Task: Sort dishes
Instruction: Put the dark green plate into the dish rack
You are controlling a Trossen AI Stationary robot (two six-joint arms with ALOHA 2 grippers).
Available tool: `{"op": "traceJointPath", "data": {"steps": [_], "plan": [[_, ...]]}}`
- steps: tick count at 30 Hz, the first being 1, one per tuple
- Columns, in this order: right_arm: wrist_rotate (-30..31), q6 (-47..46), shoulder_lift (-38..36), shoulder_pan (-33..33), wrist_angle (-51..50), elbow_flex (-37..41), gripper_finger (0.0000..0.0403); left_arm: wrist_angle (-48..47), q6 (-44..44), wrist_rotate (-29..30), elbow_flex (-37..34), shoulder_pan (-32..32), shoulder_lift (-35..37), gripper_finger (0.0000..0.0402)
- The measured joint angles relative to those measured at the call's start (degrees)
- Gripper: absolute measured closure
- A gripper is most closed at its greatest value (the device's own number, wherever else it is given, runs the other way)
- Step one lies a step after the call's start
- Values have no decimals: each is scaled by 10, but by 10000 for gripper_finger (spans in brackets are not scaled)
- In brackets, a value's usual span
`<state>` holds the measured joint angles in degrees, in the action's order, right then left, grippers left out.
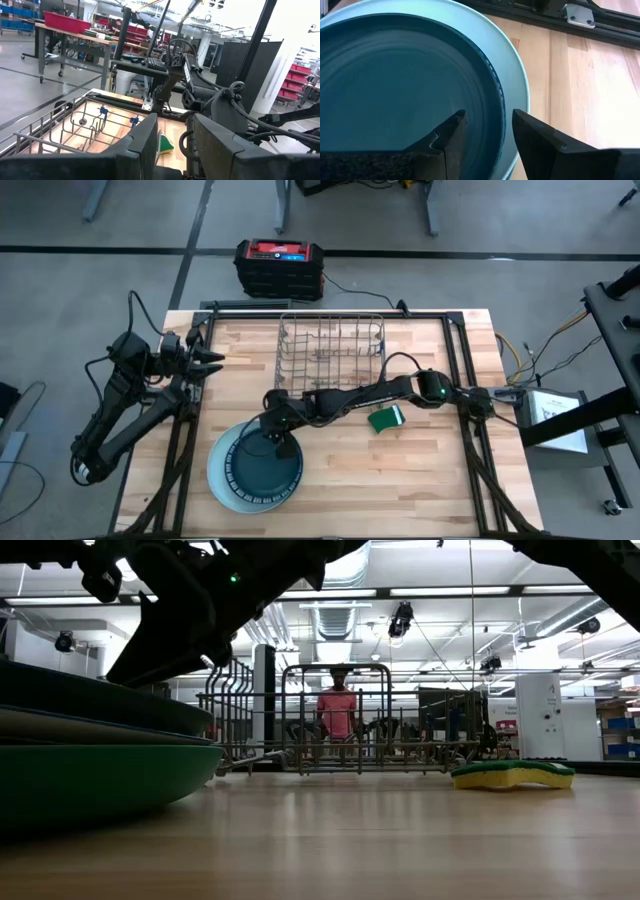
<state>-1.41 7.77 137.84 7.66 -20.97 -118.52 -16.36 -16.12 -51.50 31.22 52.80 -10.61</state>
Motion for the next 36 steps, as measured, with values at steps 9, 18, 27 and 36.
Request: {"op": "traceJointPath", "data": {"steps": [9, 18, 27, 36], "plan": [[11, -9, 3, -2, -2, 4, 250, -1, 0, 0, 0, 0, 0, 285], [20, -18, 3, -2, -17, 15, 260, -1, 0, 0, 0, 0, 0, 285], [15, -27, 3, -2, -12, 38, 276, -4, 0, 0, 0, 0, 0, 285], [15, -23, 3, -1, -9, 41, 316, -5, 0, 0, 0, 0, 0, 285]]}}
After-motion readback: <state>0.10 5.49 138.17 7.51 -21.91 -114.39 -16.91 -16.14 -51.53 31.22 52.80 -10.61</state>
